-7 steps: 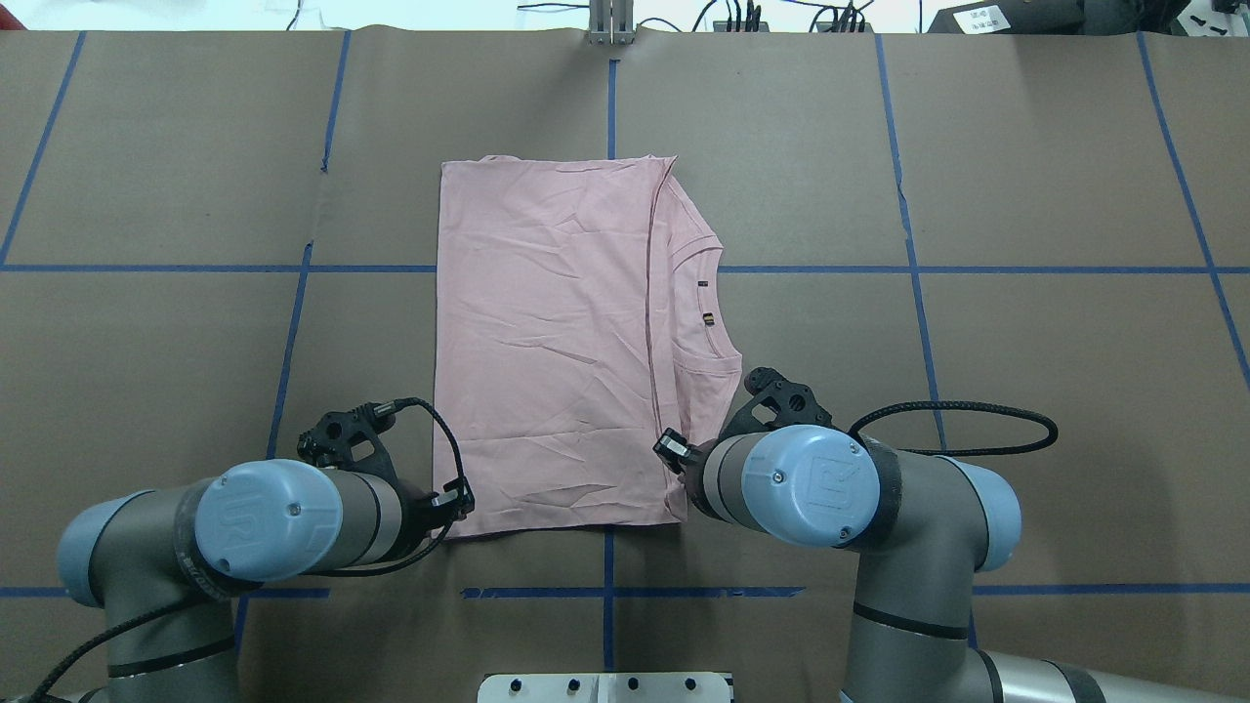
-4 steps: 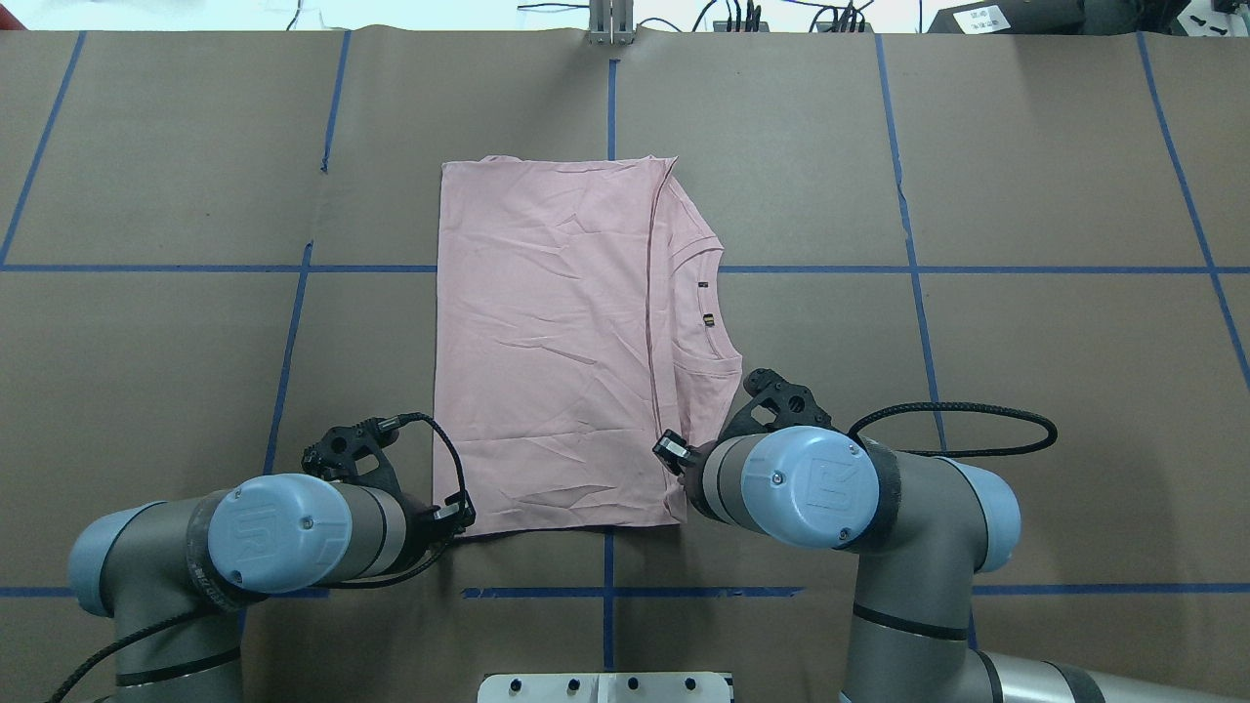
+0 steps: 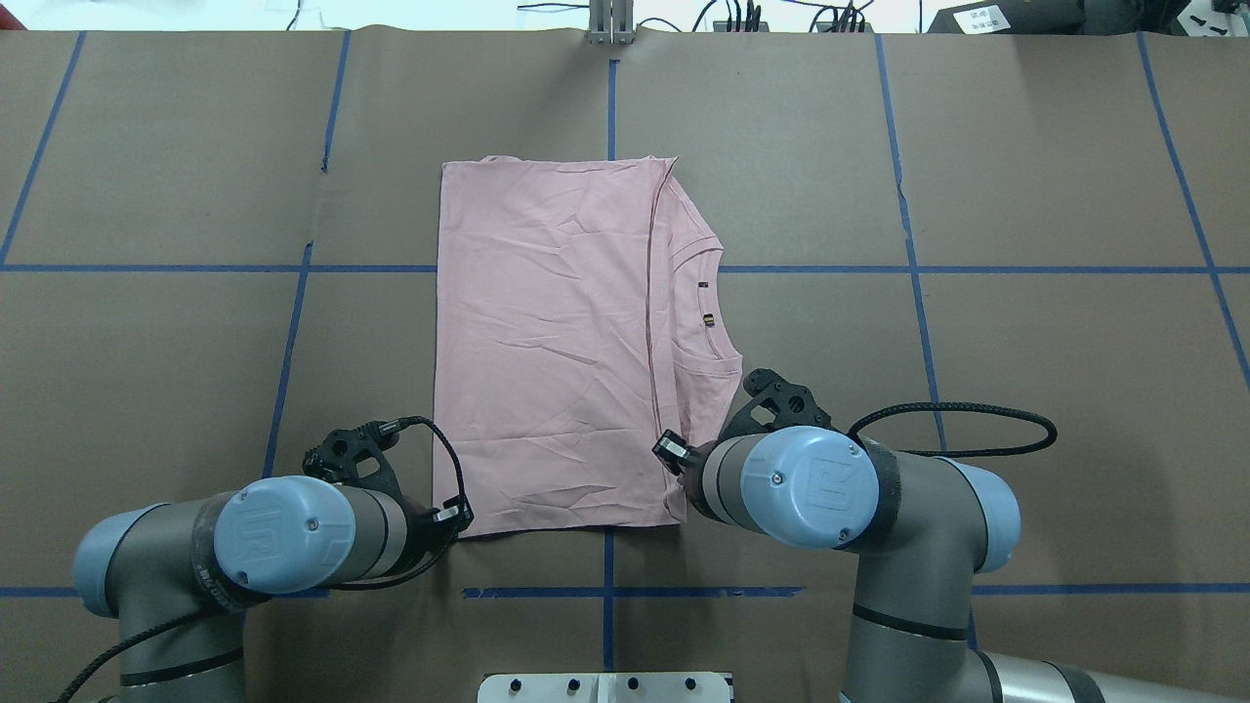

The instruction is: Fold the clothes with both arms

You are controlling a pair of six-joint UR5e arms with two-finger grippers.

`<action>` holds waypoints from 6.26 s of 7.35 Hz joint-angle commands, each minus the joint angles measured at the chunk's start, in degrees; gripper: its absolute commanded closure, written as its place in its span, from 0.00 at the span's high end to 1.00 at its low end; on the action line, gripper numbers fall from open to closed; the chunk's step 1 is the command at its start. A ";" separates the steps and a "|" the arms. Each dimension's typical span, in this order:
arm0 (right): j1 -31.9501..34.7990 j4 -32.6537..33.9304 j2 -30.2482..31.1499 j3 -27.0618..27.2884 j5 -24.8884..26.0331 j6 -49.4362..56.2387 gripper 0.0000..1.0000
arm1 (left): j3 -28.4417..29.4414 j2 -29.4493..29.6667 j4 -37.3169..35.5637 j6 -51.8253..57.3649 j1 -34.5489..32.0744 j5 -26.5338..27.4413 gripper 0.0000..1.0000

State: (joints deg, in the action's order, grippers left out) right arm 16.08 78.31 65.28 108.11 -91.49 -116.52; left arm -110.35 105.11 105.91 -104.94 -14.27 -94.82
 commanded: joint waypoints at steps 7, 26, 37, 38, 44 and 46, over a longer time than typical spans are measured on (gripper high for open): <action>-8.80 12.97 8.46 21.49 5.45 -3.62 0.00 | -20.23 2.99 -15.72 0.09 -0.23 -1.58 0.00; 40.93 -16.17 -16.99 -44.25 -29.95 43.36 1.00 | 35.33 21.23 23.91 47.56 -36.76 -8.05 1.00; 72.42 3.90 27.09 -17.34 -46.67 109.19 1.00 | 8.85 -14.93 -14.56 104.77 -77.22 -43.08 1.00; 73.20 9.26 26.65 -16.79 -46.67 114.36 1.00 | 7.97 -18.06 -13.98 105.20 -77.05 -41.60 1.00; 74.35 17.05 22.43 -15.47 -46.58 116.44 1.00 | 8.76 -16.60 -13.62 105.38 -76.52 -37.98 1.00; 74.88 17.14 22.78 -14.52 -47.28 116.44 1.00 | 8.49 -17.21 -13.80 105.38 -76.52 -37.89 1.00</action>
State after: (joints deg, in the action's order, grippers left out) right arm 90.40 95.23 87.85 92.62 -138.25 -0.12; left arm -101.72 88.25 92.18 0.42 -90.80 -132.88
